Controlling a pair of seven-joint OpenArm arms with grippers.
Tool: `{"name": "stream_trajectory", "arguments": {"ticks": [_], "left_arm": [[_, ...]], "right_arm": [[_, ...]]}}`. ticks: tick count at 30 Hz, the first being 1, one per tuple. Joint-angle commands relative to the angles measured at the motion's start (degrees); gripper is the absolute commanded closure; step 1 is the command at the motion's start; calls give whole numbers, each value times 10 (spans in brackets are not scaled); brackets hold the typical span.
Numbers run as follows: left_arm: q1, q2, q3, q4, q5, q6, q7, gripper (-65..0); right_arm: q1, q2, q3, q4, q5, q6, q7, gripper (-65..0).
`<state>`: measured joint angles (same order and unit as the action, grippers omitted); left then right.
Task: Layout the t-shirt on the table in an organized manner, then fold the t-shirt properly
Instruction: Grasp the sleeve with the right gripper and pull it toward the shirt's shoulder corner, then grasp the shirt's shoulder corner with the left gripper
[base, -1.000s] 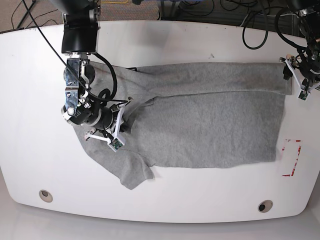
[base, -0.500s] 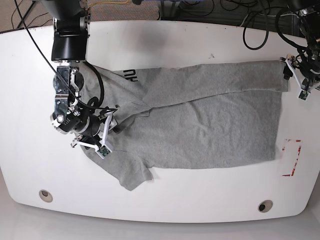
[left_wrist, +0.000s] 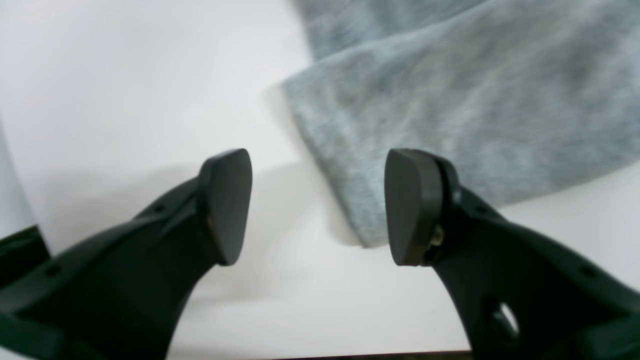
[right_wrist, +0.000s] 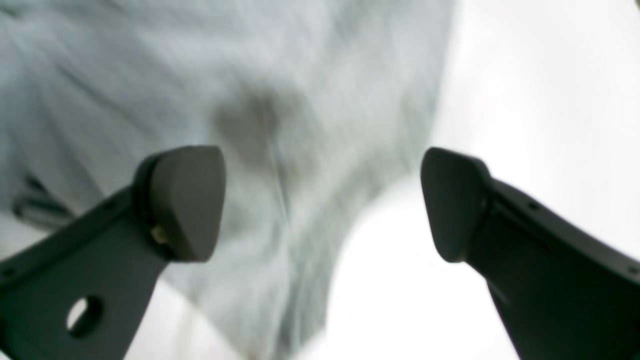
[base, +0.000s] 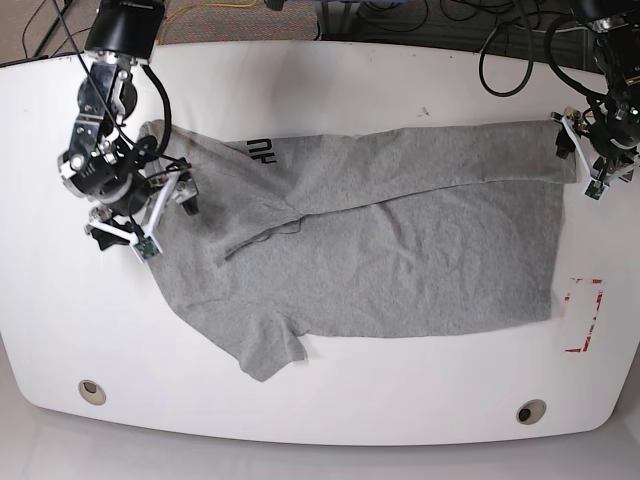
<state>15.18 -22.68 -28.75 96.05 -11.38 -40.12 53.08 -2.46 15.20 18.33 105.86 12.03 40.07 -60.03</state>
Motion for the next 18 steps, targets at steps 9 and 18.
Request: {"name": "stream_trajectory", "arguments": {"ticks": [9, 18], "left_arm": [[1, 6, -16, 6, 0, 1, -2, -392], [6, 7, -39, 10, -1, 1, -2, -392]], "right_arm": [[-98, -3, 112, 33, 10, -1, 13, -591], [-124, -35, 142, 14, 11, -1, 13, -591]]}}
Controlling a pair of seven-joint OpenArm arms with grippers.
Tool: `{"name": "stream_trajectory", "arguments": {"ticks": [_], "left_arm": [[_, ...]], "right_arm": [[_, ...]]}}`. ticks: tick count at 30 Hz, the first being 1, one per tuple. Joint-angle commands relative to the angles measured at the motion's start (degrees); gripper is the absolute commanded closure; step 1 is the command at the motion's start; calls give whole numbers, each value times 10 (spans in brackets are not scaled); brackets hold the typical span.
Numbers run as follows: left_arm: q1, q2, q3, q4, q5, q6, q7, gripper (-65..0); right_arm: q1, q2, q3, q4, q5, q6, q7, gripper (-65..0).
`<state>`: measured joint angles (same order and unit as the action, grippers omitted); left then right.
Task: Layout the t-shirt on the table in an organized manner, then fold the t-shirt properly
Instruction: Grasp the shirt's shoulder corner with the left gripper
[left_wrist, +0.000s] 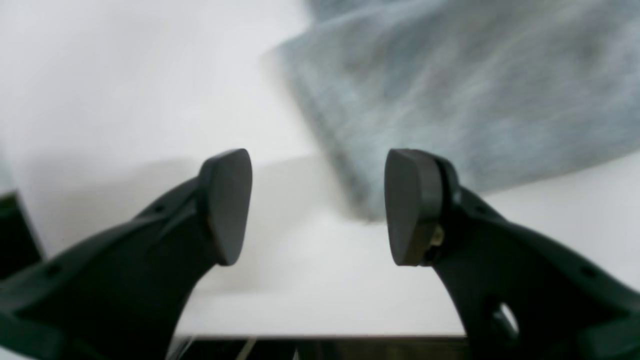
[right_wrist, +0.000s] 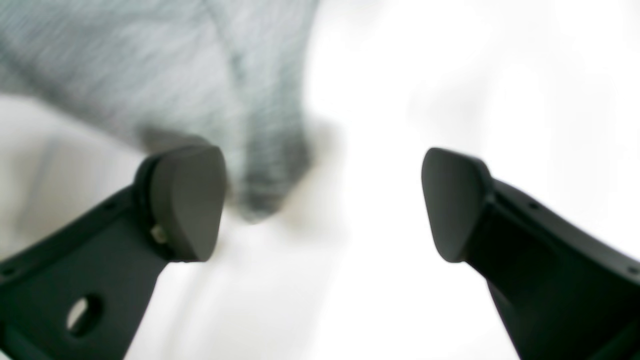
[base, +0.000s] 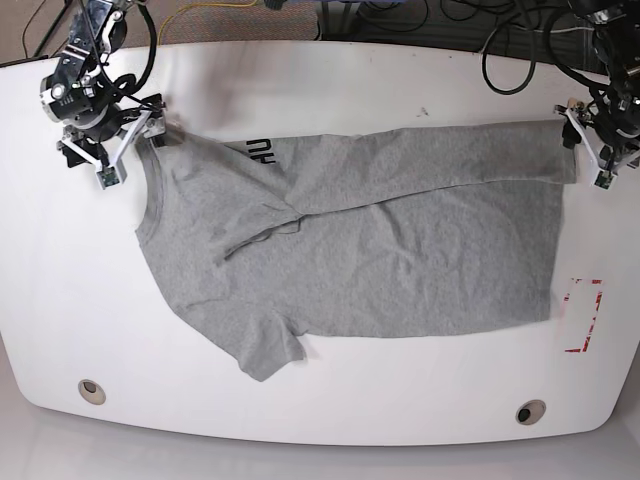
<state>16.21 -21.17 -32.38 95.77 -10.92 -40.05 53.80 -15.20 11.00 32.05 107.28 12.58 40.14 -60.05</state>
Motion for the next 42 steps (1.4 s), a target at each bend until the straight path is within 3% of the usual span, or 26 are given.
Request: {"name": "stream_trajectory", "arguments": {"ticks": [1, 15, 19, 25, 30, 42], "left_arm": [[-4, -9, -4, 12, -6, 1, -9, -392], [-3, -9, -9, 13, -6, 1, -9, -392], [-3, -9, -23, 12, -5, 1, -9, -392], [-2, -9, -24, 12, -6, 1, -7, -392], [-2, -6, -25, 12, -8, 1, 8, -392], [-3, 32, -56, 12, -29, 1, 20, -394]], "right_arm": [[4, 7, 4, -5, 6, -1, 13, -591], [34, -9, 3, -75, 6, -1, 15, -574], [36, -8, 3, -86, 6, -1, 16, -466], [40, -8, 3, -89, 4, -1, 16, -201], [39, -8, 2, -88, 1, -1, 16, -54], [38, -6, 2, -88, 1, -1, 15, -49]]}}
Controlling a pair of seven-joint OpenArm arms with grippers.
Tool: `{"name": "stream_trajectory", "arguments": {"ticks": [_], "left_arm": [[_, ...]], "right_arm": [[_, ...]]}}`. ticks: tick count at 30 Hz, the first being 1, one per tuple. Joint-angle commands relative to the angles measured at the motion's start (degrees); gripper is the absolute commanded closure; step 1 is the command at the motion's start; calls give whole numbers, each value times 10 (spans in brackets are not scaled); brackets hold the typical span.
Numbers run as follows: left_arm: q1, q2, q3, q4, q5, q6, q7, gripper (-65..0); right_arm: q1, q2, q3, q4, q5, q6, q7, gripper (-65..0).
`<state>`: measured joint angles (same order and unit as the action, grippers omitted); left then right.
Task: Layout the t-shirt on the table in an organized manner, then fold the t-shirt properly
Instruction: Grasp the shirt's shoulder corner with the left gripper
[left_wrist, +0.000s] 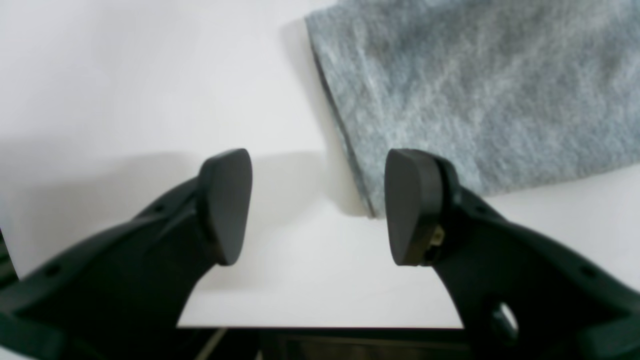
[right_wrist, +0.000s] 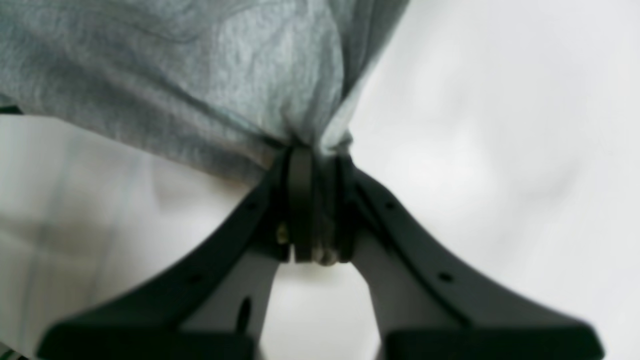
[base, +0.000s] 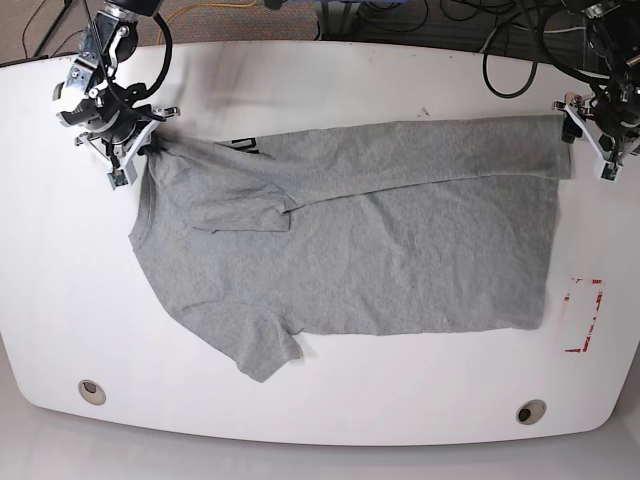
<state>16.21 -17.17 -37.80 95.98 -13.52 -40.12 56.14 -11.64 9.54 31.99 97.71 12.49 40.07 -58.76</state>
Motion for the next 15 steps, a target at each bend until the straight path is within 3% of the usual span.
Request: {"name": "stream_trajectory", "arguments": {"ticks": [1, 15], "left_arm": [[-3, -8, -2, 9, -3, 1, -4, -394], [-4, 7, 23, -17, -4, 1, -5, -394]], "right_arm": [[3, 9, 2, 8, 2, -1, 3, -49], [2, 9, 1, 11, 6, -1, 3, -49]]}}
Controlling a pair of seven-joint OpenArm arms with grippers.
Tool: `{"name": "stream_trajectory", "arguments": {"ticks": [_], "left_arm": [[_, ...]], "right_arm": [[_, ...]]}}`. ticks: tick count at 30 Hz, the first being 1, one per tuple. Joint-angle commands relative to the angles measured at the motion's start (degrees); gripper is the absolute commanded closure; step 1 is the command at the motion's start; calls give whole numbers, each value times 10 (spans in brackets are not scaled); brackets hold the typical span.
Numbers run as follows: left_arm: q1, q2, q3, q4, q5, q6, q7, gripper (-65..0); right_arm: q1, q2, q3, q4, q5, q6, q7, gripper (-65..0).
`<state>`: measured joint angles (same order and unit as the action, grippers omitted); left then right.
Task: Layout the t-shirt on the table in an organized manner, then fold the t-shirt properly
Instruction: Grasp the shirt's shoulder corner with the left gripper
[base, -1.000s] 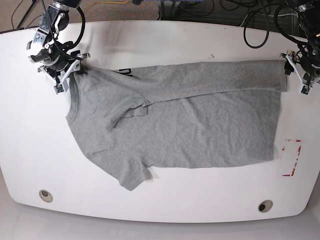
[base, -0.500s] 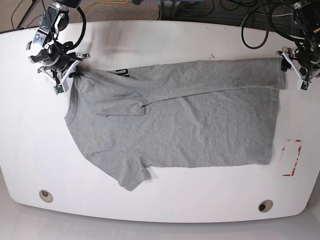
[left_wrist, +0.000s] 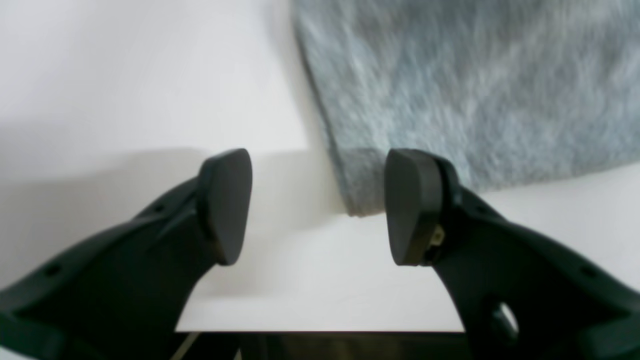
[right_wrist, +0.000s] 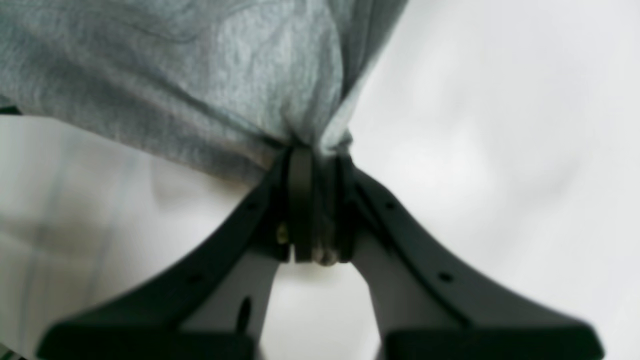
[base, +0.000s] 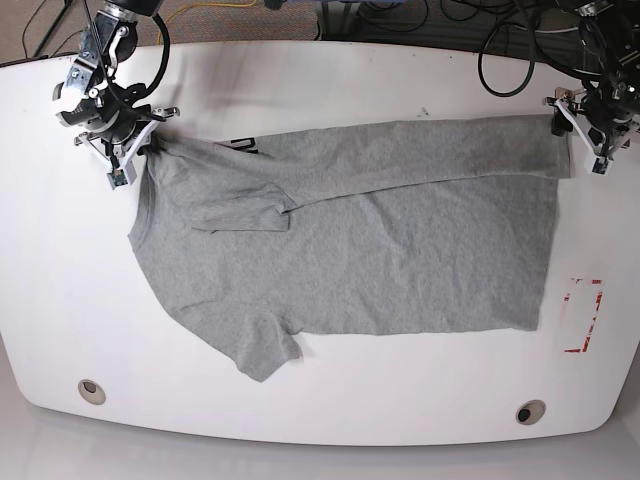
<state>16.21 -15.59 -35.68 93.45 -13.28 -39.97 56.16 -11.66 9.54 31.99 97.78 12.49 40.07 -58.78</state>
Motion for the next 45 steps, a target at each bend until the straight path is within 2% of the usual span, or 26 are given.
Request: {"name": "stream_trajectory", "arguments": {"ticks": [1, 19, 21, 27, 30, 37, 45], "left_arm": [[-4, -8, 6, 8, -7, 0, -6, -394], [-5, -1, 38, 5, -2, 0, -7, -382], [-5, -1, 38, 5, -2, 0, -7, -349], [-6, -4, 43, -31, -1, 0, -8, -153], [-6, -16, 43, -50, 0, 0, -8, -94], [-3, -18, 43, -45, 17, 0, -8, -39], [22, -34, 40, -13, 15, 0, -6, -32]], "right_arm": [[2, 8, 1, 11, 6, -1, 3, -49], [2, 8, 1, 12, 6, -1, 3, -49], [2, 8, 2, 12, 6, -1, 3, -49], [2, 9, 3, 12, 6, -1, 3, -44], [2, 10, 2, 12, 6, -1, 3, -44], [0, 18, 3, 12, 3, -1, 2, -43], [-19, 34, 6, 19, 3, -1, 1, -43]]}}
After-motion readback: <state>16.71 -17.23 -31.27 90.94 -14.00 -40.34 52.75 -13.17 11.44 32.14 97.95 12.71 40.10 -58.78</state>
